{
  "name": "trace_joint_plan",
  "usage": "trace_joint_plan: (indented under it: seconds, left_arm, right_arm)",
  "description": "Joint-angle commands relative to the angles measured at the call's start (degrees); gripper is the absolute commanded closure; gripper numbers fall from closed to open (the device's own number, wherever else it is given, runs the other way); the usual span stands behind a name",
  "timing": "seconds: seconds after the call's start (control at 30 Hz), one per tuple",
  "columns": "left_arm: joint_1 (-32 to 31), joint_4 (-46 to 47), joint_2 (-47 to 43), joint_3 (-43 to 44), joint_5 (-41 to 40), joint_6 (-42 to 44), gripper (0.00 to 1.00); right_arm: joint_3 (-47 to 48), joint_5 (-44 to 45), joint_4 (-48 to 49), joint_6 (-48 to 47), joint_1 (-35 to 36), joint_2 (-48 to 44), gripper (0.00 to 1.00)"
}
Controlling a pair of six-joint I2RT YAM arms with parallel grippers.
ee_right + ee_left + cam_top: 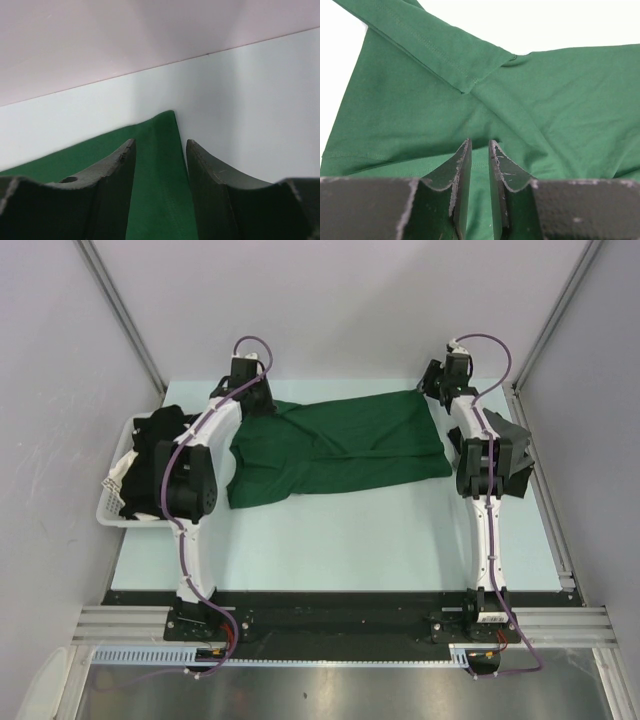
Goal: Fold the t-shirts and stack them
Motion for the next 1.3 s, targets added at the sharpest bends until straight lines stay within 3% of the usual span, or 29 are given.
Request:
trace_joint_plan:
  seconds: [0.0,1.27]
  left_arm:
    - [-0.48,0.2,-4.39,0.0,0.53,0.77,0.76]
    - [-2.42,-1.83,-3.16,5.89,2.73,1.21,0.76]
  right_arm:
    - [2.26,-0.95,3.94,1.86,0.28,0.92,0.5]
    - [1.9,-2.7,7.63,8.8,-1.83,4.97,0.52]
